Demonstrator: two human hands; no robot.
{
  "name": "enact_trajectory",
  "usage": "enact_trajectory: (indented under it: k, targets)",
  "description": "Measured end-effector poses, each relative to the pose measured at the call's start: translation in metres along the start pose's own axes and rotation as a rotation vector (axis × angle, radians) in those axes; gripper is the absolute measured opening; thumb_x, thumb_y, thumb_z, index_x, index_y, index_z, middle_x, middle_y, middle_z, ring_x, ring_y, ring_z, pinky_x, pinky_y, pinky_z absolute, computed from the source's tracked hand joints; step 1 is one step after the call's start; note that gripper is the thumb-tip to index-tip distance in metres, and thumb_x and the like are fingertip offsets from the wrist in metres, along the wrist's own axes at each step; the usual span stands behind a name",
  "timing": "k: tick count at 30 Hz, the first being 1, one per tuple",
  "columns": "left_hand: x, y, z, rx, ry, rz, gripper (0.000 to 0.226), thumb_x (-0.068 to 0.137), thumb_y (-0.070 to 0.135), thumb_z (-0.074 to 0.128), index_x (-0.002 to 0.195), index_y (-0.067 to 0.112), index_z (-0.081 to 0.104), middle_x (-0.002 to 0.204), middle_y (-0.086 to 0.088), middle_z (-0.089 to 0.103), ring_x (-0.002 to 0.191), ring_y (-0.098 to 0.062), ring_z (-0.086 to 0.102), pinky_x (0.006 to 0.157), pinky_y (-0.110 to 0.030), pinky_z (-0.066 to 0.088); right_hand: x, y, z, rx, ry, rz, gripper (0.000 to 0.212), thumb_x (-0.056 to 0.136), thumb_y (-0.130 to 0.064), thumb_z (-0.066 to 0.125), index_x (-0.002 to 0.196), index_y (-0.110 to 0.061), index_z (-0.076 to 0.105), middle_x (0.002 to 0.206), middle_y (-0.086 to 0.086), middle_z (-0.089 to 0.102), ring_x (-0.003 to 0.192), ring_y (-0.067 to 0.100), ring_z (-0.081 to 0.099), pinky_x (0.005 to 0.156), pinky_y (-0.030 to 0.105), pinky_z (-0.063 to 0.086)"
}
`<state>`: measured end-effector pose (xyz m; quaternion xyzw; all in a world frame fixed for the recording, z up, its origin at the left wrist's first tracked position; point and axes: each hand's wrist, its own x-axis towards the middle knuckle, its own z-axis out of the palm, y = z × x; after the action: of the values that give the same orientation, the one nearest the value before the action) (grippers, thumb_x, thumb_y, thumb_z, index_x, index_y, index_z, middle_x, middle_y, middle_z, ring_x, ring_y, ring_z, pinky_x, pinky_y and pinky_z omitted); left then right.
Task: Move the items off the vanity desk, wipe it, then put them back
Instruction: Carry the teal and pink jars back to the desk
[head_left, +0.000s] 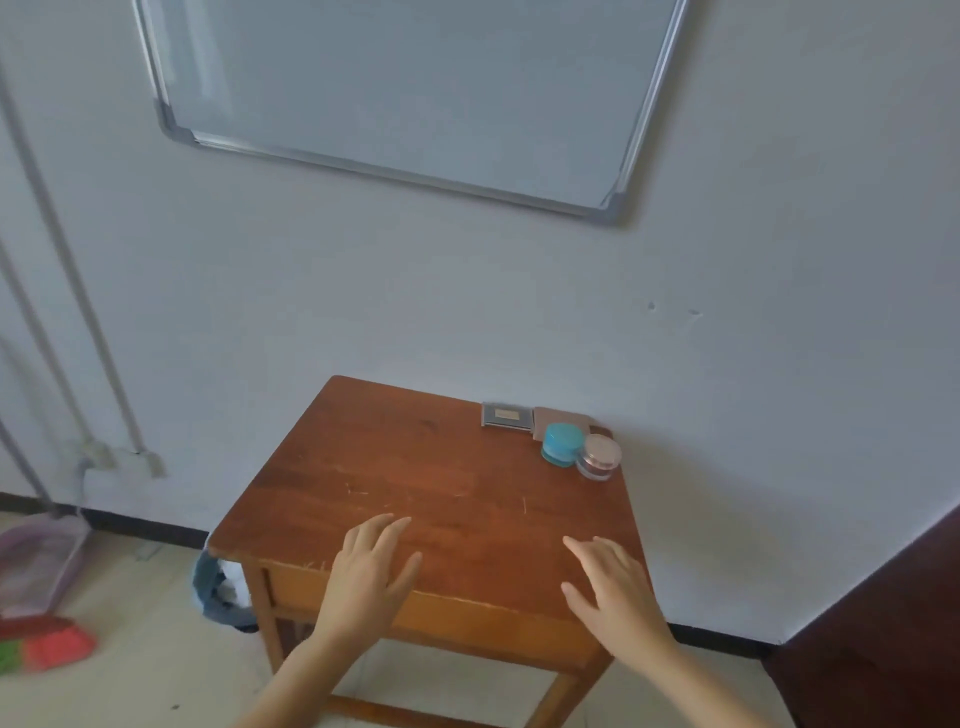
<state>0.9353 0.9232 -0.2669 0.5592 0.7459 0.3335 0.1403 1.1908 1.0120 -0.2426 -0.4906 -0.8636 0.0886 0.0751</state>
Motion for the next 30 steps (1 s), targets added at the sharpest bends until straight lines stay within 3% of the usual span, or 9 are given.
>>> enact_trajectory:
  k: [2,6,9,15,20,23,25,27,30]
  targets:
    - [0.022,0.000,0.004,0.032,0.011,-0.005,0.077,0.075,0.065,0.020,0.134,0.021,0.041,0.140,0.002,0.037,0.132,-0.016,0.027,0.106,-0.032,0.027,0.033,0.013,0.002,-0.004,0.009,-0.021,0.052,0.095,-0.041,0.041,0.143,-0.027,0.025,0.146,-0.008,0.032,0.139,0.011,0.020,0.113,0.027,0.017]
    - [0.073,0.002,0.014,0.069,0.053,-0.055,0.068,0.079,0.062,0.031,0.132,0.021,0.044,0.138,0.002,0.040,0.130,-0.015,0.029,0.105,-0.032,0.029,0.097,0.038,0.010,0.012,0.027,-0.068,0.052,0.095,-0.039,0.042,0.142,-0.023,0.027,0.142,-0.006,0.037,0.136,0.012,0.026,0.112,0.027,0.020]
    - [0.113,0.012,0.029,0.102,0.049,-0.075,0.048,0.091,0.042,0.046,0.134,0.022,0.040,0.141,0.003,0.037,0.132,-0.013,0.026,0.107,-0.033,0.028,0.137,0.059,0.020,0.071,0.035,-0.083,0.052,0.095,-0.039,0.043,0.142,-0.023,0.028,0.140,-0.006,0.040,0.132,0.011,0.032,0.109,0.027,0.024]
    - [0.156,0.030,0.082,0.135,-0.020,-0.147,0.045,0.093,0.035,0.045,0.136,0.023,0.038,0.141,0.005,0.036,0.132,-0.012,0.025,0.108,-0.028,0.025,0.195,0.100,0.034,0.137,0.044,-0.130,0.049,0.092,-0.036,0.049,0.137,-0.019,0.038,0.132,-0.001,0.047,0.123,0.016,0.041,0.104,0.029,0.032]
    - [0.172,0.026,0.114,0.203,-0.127,-0.189,0.046,0.094,0.036,0.043,0.137,0.023,0.036,0.142,0.005,0.034,0.133,-0.012,0.024,0.108,-0.027,0.025,0.226,0.125,0.042,0.145,0.156,-0.139,0.037,0.079,-0.025,0.069,0.112,-0.008,0.061,0.104,0.011,0.065,0.094,0.031,0.062,0.077,0.042,0.051]
    - [0.195,0.026,0.122,0.244,-0.168,-0.206,0.046,0.094,0.036,0.042,0.138,0.024,0.034,0.142,0.005,0.034,0.133,-0.014,0.024,0.108,-0.029,0.025,0.249,0.137,0.035,0.157,0.176,-0.106,0.036,0.079,-0.035,0.051,0.099,-0.009,0.067,0.093,0.008,0.068,0.083,0.029,0.066,0.067,0.039,0.054]
    - [0.214,0.028,0.126,0.260,-0.178,-0.201,0.046,0.094,0.036,0.042,0.138,0.024,0.034,0.142,0.005,0.034,0.132,-0.014,0.025,0.107,-0.029,0.026,0.270,0.148,0.025,0.163,0.186,-0.059,0.036,0.084,-0.032,0.046,0.103,-0.011,0.067,0.099,0.007,0.067,0.093,0.030,0.063,0.077,0.039,0.051]
    - [0.233,0.033,0.133,0.261,-0.192,-0.192,0.045,0.094,0.035,0.041,0.138,0.024,0.034,0.143,0.005,0.034,0.133,-0.014,0.025,0.108,-0.030,0.026,0.296,0.165,0.015,0.198,0.092,0.035,0.031,0.091,-0.025,0.048,0.117,-0.014,0.060,0.116,0.007,0.060,0.110,0.028,0.053,0.090,0.036,0.042]
    - [0.258,0.036,0.142,0.265,-0.219,-0.169,0.046,0.094,0.034,0.041,0.138,0.024,0.032,0.144,0.005,0.032,0.134,-0.015,0.024,0.109,-0.031,0.024,0.329,0.186,0.008,0.170,-0.105,0.067,0.034,0.092,-0.024,0.048,0.125,-0.018,0.053,0.126,0.006,0.053,0.115,0.022,0.049,0.093,0.033,0.040]
